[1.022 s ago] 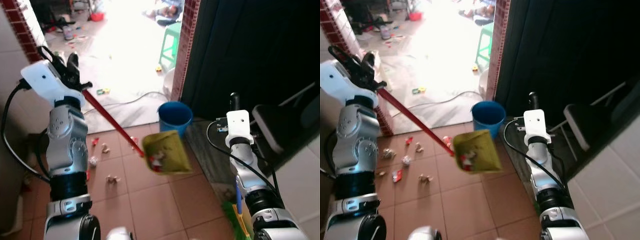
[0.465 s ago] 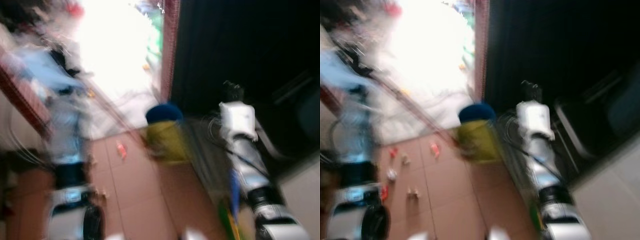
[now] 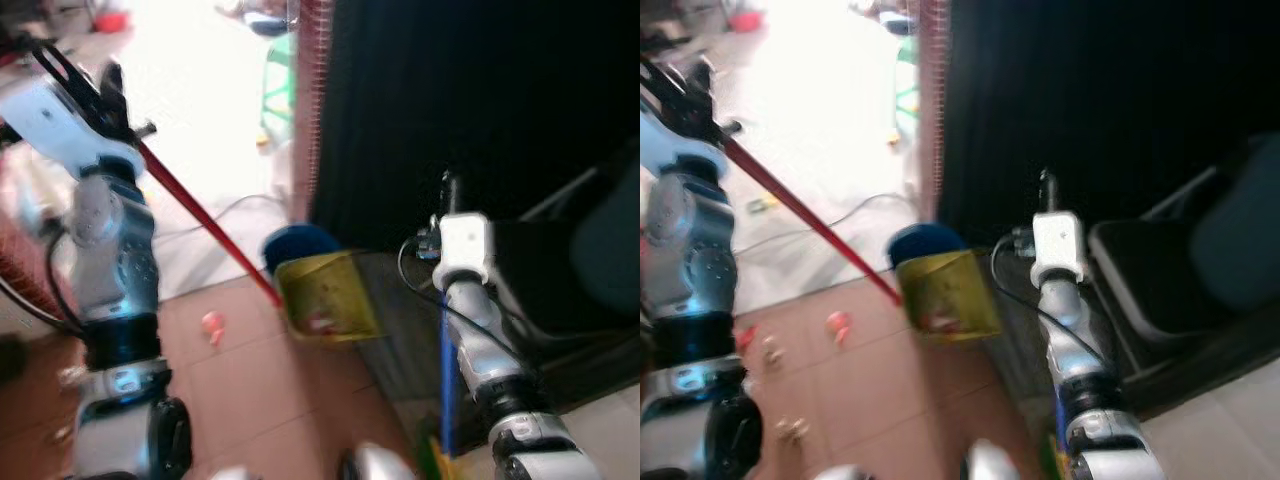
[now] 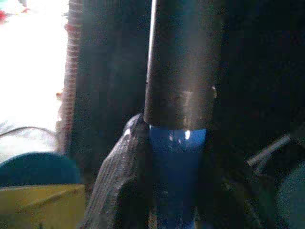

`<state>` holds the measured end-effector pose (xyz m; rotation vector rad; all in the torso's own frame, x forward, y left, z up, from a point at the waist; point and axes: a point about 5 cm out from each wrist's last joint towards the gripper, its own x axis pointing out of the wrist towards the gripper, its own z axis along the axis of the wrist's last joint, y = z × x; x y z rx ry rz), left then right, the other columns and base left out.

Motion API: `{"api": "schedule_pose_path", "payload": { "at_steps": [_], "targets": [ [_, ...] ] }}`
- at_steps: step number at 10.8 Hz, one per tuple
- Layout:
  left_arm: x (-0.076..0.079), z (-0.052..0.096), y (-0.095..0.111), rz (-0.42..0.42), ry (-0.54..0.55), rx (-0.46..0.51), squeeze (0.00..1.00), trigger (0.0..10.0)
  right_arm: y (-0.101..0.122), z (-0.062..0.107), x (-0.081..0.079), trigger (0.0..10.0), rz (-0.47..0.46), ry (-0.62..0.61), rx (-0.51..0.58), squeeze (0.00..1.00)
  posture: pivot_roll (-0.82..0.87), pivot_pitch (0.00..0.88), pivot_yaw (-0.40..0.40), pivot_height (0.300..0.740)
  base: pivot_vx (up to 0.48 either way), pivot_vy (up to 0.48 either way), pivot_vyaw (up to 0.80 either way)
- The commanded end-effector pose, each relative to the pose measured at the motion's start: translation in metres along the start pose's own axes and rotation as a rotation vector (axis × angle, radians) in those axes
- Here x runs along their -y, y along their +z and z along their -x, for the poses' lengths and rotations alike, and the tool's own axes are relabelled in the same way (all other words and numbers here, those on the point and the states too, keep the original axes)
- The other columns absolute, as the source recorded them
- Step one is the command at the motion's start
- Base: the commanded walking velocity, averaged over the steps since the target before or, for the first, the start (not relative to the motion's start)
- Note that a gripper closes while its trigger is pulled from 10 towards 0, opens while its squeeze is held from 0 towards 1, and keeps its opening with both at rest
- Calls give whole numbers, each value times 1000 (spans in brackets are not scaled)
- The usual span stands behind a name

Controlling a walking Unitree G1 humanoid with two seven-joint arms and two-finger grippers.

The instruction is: Sweep floor

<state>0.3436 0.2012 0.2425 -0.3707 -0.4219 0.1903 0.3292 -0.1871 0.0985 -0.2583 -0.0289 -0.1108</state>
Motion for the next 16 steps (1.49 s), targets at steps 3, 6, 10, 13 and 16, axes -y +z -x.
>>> {"api": "schedule_pose_path", "payload": {
  "at_steps": [3, 6, 10, 13, 16],
  "targets": [
    [0, -11, 28, 23, 2, 128, 0, 10000, 12, -3, -4, 10000, 22, 35, 62, 0, 2, 0, -30, 740, 437, 0, 0],
    [-7, -15, 34, -7, 22, 159, 0, 10000, 12, -3, -3, 10000, 22, 41, 57, 0, 1, 0, -33, 740, 431, 0, 0],
    [-7, -20, 34, -59, 11, 187, 0, 10000, 12, -2, -4, 10000, 19, 48, 56, 0, -3, 0, -34, 740, 431, 0, 0],
    [-7, -25, 41, -108, -1, 218, 0, 10000, 10, -1, -3, 10000, 21, 46, 52, 0, 0, 0, -30, 740, 429, 0, 0],
    [0, -26, 47, -158, -39, 252, 0, 10000, 10, -3, -3, 10000, 24, 49, 50, 0, 7, 0, -37, 740, 418, 80, 0]
  ]
}}
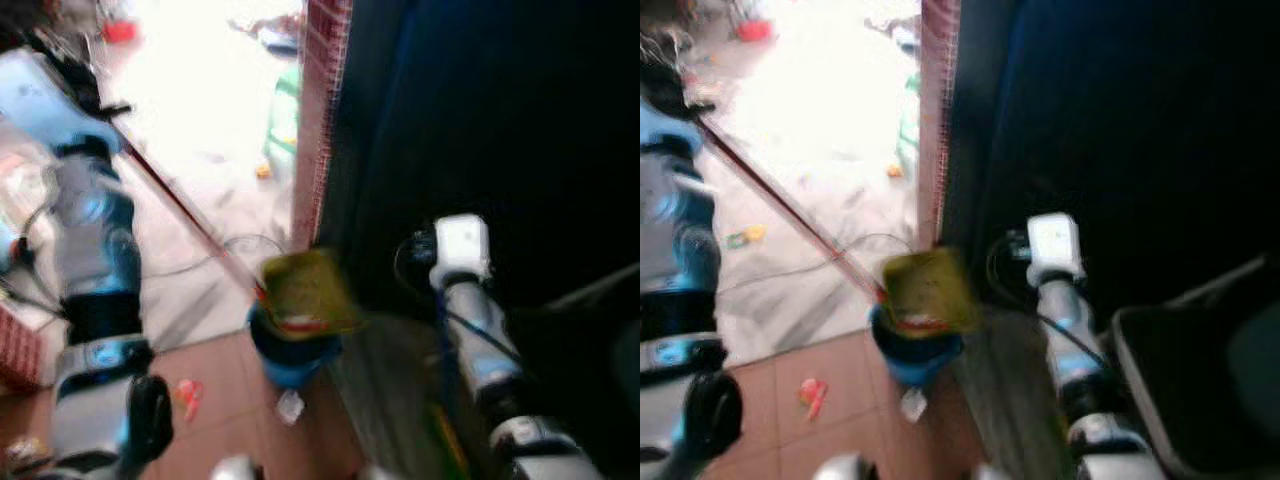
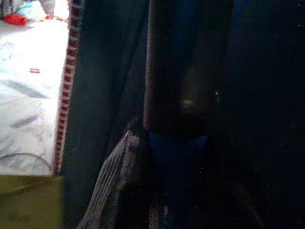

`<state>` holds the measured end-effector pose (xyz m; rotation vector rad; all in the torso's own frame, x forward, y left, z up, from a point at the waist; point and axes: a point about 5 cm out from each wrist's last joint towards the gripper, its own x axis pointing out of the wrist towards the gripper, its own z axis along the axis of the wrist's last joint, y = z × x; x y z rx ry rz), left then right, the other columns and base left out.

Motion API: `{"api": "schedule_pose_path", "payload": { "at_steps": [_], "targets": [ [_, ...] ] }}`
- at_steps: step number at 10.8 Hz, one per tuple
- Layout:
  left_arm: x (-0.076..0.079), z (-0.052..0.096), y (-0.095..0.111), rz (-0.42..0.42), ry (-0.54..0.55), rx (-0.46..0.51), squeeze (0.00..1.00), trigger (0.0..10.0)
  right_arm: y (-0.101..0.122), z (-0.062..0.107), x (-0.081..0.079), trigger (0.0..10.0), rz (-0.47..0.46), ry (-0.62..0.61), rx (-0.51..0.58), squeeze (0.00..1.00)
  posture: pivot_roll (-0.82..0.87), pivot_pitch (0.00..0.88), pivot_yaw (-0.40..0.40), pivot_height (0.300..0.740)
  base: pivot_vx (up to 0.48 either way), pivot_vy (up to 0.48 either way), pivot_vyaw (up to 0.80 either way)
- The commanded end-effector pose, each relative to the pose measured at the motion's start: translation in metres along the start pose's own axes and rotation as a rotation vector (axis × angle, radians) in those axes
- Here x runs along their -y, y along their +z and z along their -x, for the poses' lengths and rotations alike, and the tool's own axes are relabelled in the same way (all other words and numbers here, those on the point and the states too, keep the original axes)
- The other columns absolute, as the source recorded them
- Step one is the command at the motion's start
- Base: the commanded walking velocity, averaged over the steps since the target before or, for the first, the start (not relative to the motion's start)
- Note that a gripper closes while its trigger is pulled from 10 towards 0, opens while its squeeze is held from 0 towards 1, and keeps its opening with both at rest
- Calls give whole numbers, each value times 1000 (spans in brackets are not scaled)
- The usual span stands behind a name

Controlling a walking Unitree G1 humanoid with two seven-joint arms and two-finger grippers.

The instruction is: Sweep floor

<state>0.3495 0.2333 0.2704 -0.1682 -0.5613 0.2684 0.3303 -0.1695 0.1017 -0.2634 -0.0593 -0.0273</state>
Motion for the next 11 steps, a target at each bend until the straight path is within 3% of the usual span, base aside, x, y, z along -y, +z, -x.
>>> {"api": "schedule_pose_path", "payload": {
  "at_steps": [1, 5, 7, 9, 11],
  "targets": [
    [16, -6, 21, 14, -45, 105, 0, 10000, 2, -2, 13, 10000, 24, -26, 7, 0, 7, 0, -38, 740, 240, 0, 0],
    [26, -9, 27, -71, -117, 116, 0, 10000, 1, -3, 14, 10000, 31, -28, 2, 0, 9, 0, -38, 740, 0, 0, 0],
    [39, -10, 29, -94, -195, 113, 0, 10000, -1, -3, 13, 10000, 33, -30, -5, 0, 13, 0, -37, 740, 0, 0, 0],
    [58, -7, 30, -117, -348, 108, 0, 10000, 0, -4, 13, 10000, 33, -36, -6, 0, 19, 0, -35, 740, 0, 0, 0],
    [80, 7, 25, -135, -501, 110, 0, 10000, 0, -4, 13, 10000, 29, -41, -5, 0, 24, 0, -33, 740, 0, 0, 0]
  ]
}}
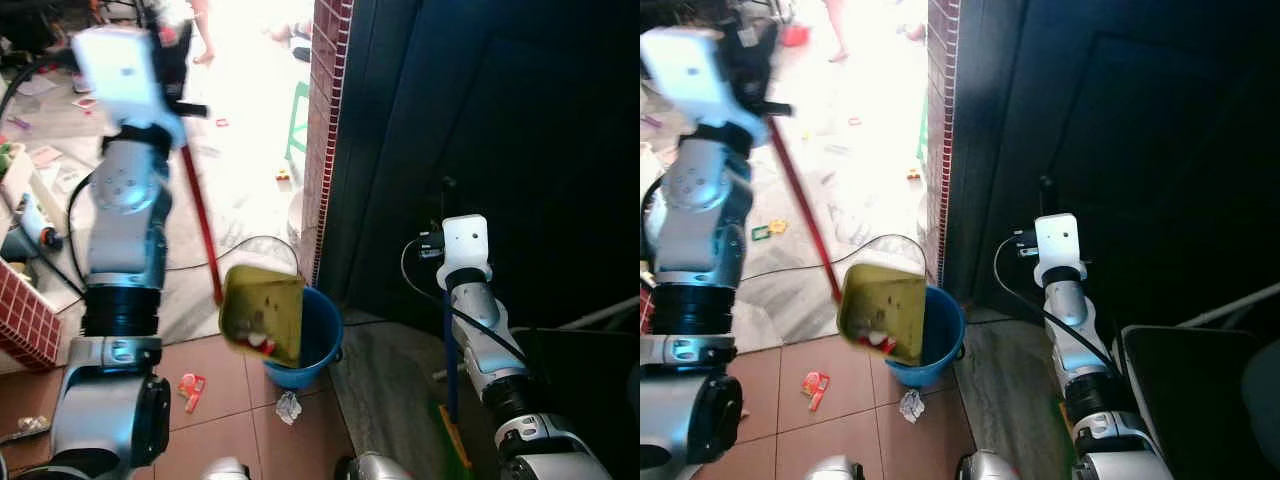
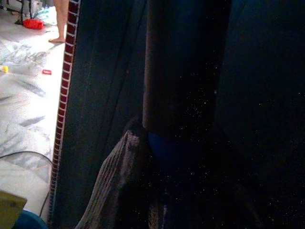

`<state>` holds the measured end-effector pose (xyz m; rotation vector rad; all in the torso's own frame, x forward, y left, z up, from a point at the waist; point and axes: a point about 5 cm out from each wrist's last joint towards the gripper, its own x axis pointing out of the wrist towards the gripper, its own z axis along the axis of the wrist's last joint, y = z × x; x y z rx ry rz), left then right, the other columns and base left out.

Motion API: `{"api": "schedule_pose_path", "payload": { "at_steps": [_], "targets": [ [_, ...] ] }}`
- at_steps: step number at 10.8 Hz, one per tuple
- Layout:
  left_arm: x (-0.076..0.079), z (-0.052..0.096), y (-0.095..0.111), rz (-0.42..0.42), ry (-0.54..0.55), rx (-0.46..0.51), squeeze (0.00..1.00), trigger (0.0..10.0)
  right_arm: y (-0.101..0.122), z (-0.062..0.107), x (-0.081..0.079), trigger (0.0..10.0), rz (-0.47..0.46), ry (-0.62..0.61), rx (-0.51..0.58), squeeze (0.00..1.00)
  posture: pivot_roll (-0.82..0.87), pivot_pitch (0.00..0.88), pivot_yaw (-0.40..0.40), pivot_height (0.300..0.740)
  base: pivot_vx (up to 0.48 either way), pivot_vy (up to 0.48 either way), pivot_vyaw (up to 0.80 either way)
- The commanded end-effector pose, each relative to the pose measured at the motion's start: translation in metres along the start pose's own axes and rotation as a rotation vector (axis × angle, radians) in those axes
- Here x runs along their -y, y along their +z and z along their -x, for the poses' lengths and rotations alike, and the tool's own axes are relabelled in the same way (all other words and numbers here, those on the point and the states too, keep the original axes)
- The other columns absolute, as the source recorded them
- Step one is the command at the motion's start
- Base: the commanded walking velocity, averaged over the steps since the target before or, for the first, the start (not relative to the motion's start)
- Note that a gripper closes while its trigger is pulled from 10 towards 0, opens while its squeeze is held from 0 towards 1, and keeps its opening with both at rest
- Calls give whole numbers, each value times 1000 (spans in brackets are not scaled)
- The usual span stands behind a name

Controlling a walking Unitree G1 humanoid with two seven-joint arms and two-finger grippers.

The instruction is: Sweep floor

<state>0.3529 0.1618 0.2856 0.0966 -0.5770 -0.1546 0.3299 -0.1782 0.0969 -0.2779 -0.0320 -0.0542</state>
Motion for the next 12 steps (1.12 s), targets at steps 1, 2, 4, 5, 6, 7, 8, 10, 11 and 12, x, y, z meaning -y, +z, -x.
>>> {"api": "schedule_pose_path", "payload": {
  "at_steps": [1, 2, 4, 5, 6, 7, 8, 10, 11, 12],
  "targets": [
    [17, -2, 20, -26, -90, 108, 0, 10000, 7, -5, 5, 10000, 11, -20, 27, 0, 24, 0, -33, 740, 0, 0, 0],
    [30, 1, 22, -28, -150, 132, 0, 10000, 7, -5, 5, 10000, 11, -20, 28, 0, 25, 0, -35, 740, 0, 0, 0],
    [67, 8, 34, 29, -354, 210, 0, 10000, 8, -7, 5, 10000, 12, -19, 31, 0, 26, 0, -39, 740, 0, 0, 0],
    [83, 13, 37, 37, -463, 225, 0, 10000, 9, -7, 5, 10000, 12, -20, 32, 0, 28, 0, -41, 740, 0, 0, 0],
    [97, 21, 38, 29, -566, 236, 0, 10000, 9, -7, 5, 10000, 11, -21, 33, 0, 28, 0, -41, 740, 0, 0, 0],
    [108, 28, 40, 18, -658, 243, 0, 10000, 9, -7, 5, 10000, 10, -20, 33, 0, 28, 0, -41, 740, 0, 0, 0],
    [111, 30, 39, 2, -692, 238, 0, 10000, 9, -7, 4, 10000, 10, -20, 33, 0, 28, 0, -41, 740, 0, 0, 0],
    [117, 35, 37, -12, -766, 215, 0, 10000, 9, -7, 4, 10000, 10, -19, 33, 0, 28, 0, -40, 740, 0, 0, 0],
    [118, 36, 36, -20, -773, 213, 0, 10000, 9, -7, 4, 10000, 12, -19, 34, 0, 26, 0, -40, 740, 0, 0, 0],
    [113, 33, 42, -37, -716, 262, 0, 10000, 8, -7, 4, 10000, 13, -19, 34, 0, 26, 0, -39, 740, 0, 0, 0]
  ]
}}
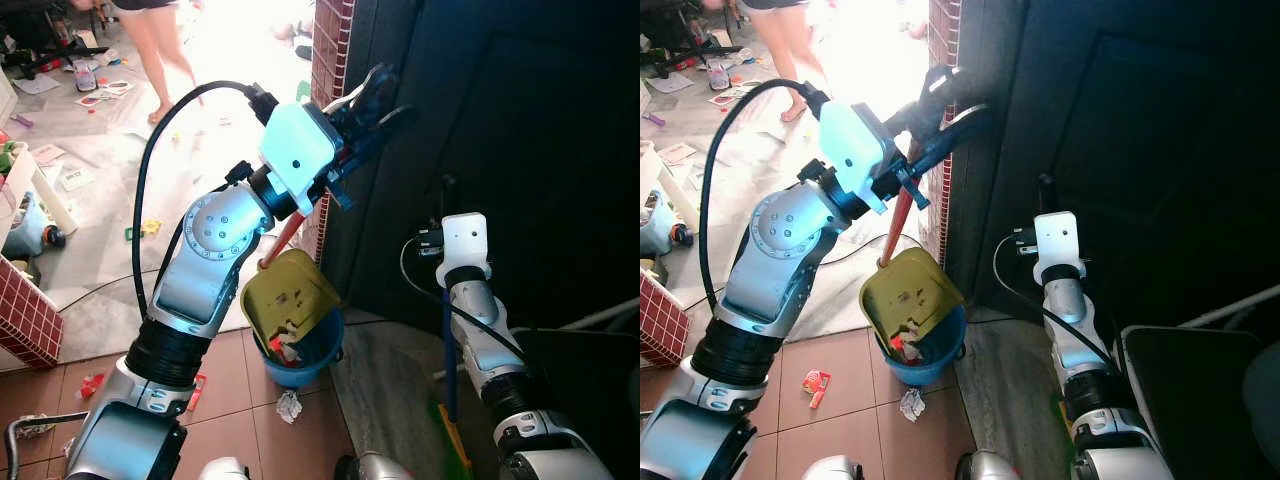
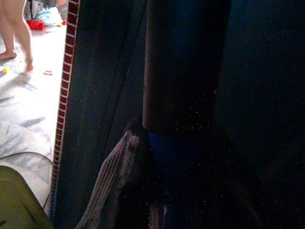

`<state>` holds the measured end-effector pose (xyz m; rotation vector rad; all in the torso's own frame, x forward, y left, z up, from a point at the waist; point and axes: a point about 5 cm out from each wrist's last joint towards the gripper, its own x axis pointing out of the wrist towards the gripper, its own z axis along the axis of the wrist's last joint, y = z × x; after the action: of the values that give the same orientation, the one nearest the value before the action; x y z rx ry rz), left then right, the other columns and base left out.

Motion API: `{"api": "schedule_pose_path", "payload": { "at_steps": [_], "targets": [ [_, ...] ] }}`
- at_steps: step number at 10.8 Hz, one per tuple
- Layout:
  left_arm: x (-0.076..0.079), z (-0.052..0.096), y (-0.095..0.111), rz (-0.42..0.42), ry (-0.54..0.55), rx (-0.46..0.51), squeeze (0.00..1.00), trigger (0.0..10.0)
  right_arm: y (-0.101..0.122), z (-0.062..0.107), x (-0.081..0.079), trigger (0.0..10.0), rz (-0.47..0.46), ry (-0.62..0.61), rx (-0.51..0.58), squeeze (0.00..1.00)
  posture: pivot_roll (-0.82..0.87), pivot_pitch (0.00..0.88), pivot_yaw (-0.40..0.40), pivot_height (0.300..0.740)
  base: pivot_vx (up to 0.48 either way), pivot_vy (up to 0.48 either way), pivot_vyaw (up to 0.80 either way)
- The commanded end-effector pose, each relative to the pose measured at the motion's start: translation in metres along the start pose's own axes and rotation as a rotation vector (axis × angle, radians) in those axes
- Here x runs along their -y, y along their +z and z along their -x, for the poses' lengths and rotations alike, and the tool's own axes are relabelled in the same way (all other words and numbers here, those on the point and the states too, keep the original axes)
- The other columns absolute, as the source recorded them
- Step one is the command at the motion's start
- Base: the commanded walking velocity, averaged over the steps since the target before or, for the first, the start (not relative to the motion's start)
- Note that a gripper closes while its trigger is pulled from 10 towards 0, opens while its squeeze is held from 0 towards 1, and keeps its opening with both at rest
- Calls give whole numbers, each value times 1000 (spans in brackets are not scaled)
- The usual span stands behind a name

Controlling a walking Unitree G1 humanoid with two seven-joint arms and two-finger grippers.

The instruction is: Sweep floor

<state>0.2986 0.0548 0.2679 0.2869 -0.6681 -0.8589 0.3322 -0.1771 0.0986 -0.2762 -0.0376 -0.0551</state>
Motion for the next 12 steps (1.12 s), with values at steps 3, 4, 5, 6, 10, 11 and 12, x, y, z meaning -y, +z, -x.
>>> {"api": "schedule_pose_path", "payload": {
  "at_steps": [3, 4, 5, 6, 10, 11, 12],
  "targets": [
    [-12, -4, 22, -122, 74, 100, 0, 10000, 6, -5, 3, 10000, 18, -10, 29, 0, 30, 0, -44, 740, 0, 0, 0],
    [-19, -4, 26, -179, 107, 115, 0, 10000, 7, -6, 3, 10000, 19, -9, 31, 0, 30, 0, -44, 740, 0, 0, 0],
    [-24, -3, 28, -203, 124, 124, 0, 10000, 7, -6, 3, 10000, 20, -8, 32, 0, 30, 0, -46, 740, 0, 0, 0],
    [-32, -2, 31, -202, 167, 134, 0, 10000, 8, -7, 3, 10000, 21, -6, 33, 0, 31, 0, -48, 740, 0, 0, 0],
    [-108, 24, 55, -319, 632, 136, 0, 10000, 6, -7, 0, 10000, 18, 6, 29, 0, 45, 0, -56, 740, 0, 0, 0],
    [-119, 37, 50, -341, 703, 94, 0, 10000, 6, -7, -1, 10000, 14, 12, 30, 0, 45, 0, -56, 740, 0, 0, 0],
    [-128, 52, 38, -367, 797, -4, 0, 10000, 6, -6, -2, 10000, 13, 21, 32, 0, 47, 0, -57, 740, 0, 0, 0]
  ]
}}
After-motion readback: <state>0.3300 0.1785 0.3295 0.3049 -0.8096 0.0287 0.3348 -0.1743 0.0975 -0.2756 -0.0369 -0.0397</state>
